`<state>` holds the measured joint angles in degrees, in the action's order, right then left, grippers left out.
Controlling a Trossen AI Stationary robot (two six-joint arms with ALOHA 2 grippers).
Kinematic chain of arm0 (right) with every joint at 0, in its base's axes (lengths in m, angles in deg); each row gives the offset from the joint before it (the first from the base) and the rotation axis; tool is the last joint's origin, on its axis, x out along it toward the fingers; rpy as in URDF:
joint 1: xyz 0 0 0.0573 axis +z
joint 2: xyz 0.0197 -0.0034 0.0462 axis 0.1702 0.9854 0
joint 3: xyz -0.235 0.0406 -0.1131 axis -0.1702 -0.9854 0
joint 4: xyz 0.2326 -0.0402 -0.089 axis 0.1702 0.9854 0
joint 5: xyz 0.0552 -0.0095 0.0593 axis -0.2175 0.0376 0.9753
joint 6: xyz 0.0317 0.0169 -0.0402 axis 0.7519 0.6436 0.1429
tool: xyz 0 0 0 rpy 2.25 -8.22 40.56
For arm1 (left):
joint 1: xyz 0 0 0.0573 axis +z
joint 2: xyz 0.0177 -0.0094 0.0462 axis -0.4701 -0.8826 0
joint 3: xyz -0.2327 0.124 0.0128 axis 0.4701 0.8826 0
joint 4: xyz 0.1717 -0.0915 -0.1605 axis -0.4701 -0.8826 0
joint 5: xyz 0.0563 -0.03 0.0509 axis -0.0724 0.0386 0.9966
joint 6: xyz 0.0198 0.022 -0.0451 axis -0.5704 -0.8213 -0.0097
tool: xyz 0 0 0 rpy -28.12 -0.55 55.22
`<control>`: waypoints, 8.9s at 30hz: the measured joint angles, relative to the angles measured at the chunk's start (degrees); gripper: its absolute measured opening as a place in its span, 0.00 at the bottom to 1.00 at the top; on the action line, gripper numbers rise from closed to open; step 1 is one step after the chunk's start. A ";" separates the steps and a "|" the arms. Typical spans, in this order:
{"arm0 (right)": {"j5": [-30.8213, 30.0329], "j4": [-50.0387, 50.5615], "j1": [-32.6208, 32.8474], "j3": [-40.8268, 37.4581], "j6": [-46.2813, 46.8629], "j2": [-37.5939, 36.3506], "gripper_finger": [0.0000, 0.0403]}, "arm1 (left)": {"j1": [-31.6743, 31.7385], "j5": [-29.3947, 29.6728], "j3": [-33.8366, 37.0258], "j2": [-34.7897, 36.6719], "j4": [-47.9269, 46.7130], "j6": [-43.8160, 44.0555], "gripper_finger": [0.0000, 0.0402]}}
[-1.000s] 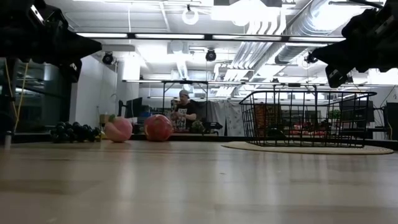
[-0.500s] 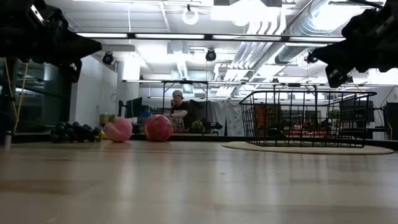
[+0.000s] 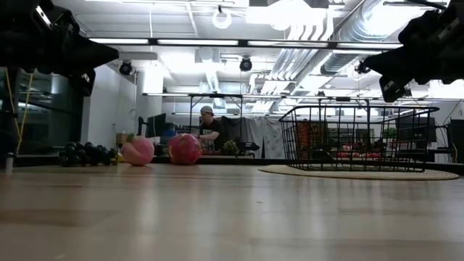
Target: Build produce basket
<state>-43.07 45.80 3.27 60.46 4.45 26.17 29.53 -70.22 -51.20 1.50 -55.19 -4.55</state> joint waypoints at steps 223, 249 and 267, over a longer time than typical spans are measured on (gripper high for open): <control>0.00 0.00 -0.02 0.02 0.00 0.00 0.00 | 20.89 -14.84 -85.01 -117.02 9.37 -12.51 0.58; -0.02 0.00 -0.01 0.01 0.01 -0.01 0.00 | 20.07 -13.65 -85.45 -115.88 7.93 -14.71 0.85; -0.02 0.00 -0.02 0.00 0.00 -0.02 0.00 | 11.84 -15.06 -41.11 -74.22 27.70 -11.61 0.80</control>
<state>-43.09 45.80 3.26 60.45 4.45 26.15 41.37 -85.28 -92.31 -72.72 -27.49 -16.17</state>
